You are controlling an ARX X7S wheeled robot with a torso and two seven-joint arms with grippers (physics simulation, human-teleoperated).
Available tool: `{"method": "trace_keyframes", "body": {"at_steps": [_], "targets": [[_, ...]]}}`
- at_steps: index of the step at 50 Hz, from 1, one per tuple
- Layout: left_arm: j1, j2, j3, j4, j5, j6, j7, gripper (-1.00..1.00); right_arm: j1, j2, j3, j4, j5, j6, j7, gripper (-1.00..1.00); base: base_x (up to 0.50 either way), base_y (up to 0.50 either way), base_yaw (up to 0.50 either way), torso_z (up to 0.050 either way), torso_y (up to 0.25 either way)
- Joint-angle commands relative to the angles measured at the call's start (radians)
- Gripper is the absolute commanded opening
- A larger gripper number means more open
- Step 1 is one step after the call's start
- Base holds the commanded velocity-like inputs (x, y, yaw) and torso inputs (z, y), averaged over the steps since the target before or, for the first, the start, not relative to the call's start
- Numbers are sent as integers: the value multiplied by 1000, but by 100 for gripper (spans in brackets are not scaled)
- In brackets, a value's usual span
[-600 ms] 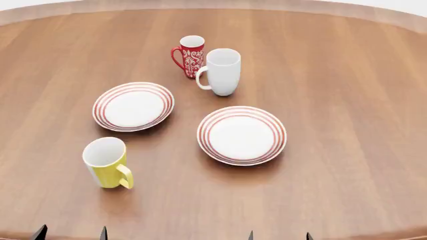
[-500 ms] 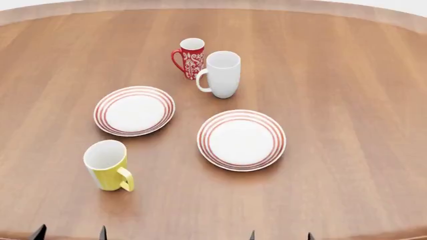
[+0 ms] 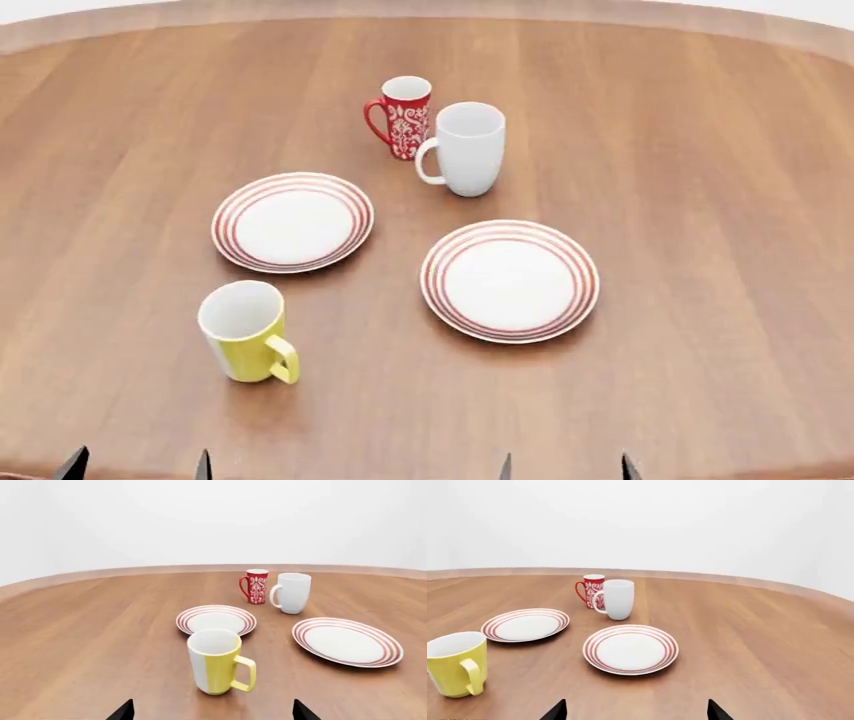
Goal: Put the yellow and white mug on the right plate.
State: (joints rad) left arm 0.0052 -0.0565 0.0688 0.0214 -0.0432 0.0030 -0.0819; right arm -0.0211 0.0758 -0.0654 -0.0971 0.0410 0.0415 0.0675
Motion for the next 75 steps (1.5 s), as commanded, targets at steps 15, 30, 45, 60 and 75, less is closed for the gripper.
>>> {"method": "trace_keyframes", "body": {"at_steps": [15,30,45,60,75], "targets": [[-5,-33,36,-11,-17,13,-52,100,-9,40,-64,-32,-19,-3,39,100,0,500,0,0,0],[-9,-51,57,-15,-27,17,-74,100,3,46,-67,-25,1,8,68,100,0,343,0,0,0],[-9,-64,77,-17,-42,25,-82,100,-7,66,-90,-51,21,12,56,100,58,0,0,0,0],[-10,-75,89,-16,-61,25,-90,100,-10,76,-96,-57,48,5,59,100,500,0,0,0,0],[-11,-86,103,-17,-69,25,-101,100,-9,85,-97,-61,57,-7,78,100,500,0,0,0,0]]}}
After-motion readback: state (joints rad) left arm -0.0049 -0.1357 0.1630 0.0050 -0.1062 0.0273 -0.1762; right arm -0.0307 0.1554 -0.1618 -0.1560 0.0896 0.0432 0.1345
